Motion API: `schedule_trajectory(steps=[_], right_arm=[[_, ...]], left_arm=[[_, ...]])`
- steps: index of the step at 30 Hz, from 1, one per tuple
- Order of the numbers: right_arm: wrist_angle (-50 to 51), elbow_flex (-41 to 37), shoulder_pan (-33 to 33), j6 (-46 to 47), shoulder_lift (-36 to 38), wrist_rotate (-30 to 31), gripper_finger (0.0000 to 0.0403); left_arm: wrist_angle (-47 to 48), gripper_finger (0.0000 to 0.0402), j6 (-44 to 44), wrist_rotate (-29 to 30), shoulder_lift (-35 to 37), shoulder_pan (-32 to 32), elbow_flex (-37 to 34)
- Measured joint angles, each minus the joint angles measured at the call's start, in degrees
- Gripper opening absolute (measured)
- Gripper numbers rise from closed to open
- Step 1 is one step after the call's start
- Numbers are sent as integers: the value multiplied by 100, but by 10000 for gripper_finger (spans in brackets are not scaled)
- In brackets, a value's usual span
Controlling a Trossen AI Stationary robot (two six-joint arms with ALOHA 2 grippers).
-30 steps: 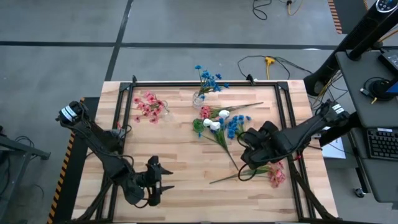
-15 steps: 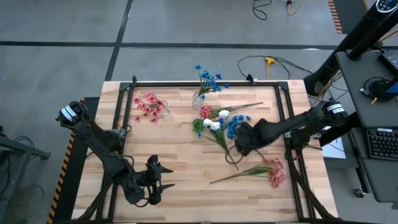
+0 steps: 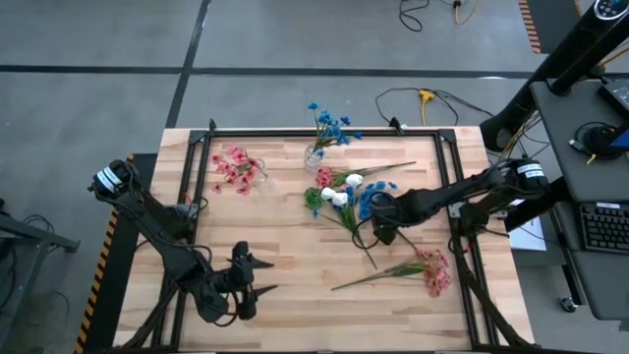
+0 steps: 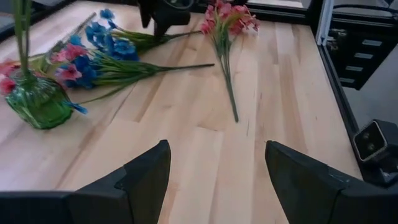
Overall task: Sort flowers into vase by color
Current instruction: Put the right blue flowers into the right transparent vase
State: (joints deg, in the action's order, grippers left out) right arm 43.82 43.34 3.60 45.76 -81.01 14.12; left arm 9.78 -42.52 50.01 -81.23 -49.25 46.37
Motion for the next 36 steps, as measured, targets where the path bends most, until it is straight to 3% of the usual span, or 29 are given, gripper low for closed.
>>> schedule_trajectory(steps=[5,10,25,36], right_arm=[[-420,-111,0,-72,-2,-62,266],[-825,-274,0,-81,-4,-220,230],[-755,-336,0,26,42,-218,23],[259,308,63,135,878,102,22]], left_arm=[[2,245,2,213,0,2,0],[9,245,2,216,0,4,0],[12,245,4,495,0,6,0],[-176,245,273,602,-4,26,57]])
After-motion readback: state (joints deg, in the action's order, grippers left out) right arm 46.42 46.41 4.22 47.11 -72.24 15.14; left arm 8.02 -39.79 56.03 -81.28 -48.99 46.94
